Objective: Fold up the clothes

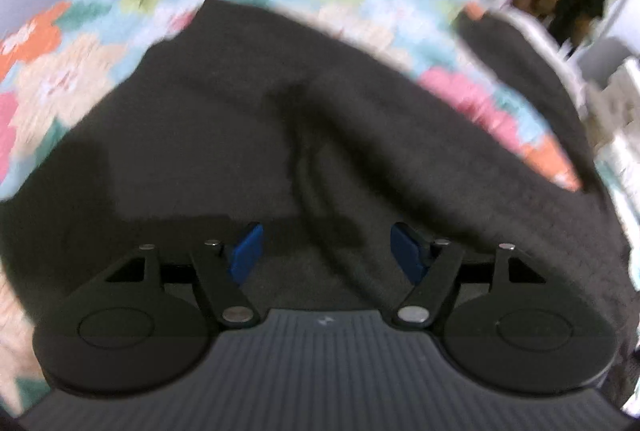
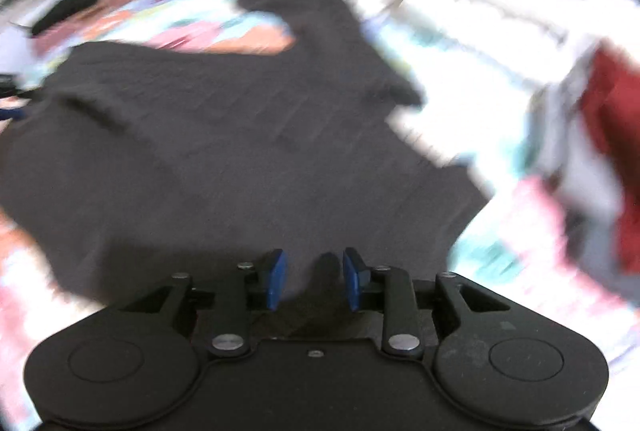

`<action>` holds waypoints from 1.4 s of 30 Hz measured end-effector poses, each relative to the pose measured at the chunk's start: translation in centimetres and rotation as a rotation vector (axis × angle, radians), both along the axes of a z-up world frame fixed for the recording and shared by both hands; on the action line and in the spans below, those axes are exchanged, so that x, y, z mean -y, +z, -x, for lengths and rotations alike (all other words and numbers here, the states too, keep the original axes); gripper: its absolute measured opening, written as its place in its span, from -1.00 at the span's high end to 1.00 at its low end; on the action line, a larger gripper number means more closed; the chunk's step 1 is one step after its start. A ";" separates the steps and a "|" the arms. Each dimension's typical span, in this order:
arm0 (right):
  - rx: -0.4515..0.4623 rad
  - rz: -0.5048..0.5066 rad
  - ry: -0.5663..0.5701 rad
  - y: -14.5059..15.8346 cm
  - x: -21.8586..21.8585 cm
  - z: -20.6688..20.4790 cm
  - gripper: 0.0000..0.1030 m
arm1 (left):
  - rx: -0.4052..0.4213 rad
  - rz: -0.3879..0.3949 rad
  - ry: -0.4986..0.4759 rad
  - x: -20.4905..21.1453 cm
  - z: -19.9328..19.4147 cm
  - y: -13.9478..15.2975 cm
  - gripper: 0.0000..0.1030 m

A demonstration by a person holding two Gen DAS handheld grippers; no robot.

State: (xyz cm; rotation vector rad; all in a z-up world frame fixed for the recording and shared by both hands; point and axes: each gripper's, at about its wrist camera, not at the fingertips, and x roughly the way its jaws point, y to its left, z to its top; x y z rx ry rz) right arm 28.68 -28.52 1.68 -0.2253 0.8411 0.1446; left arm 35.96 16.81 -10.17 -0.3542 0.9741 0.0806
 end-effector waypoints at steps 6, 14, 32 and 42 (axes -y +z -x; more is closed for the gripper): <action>0.079 0.099 0.265 1.9 -7.7 -2.1 -0.06 | 0.026 0.089 0.010 -1.4 -0.1 -1.8 -0.45; 0.011 -0.058 0.612 0.8 -19.1 -8.0 -0.06 | 0.152 0.043 -0.083 -0.1 -1.5 -2.7 0.88; -0.090 -0.182 0.466 -1.9 -23.3 -18.7 0.50 | 0.143 0.000 -0.042 -0.8 -3.2 -2.9 0.74; -0.010 -0.262 0.186 1.5 -11.0 -21.9 -0.12 | 0.200 -0.002 -0.104 1.1 -1.9 1.2 0.16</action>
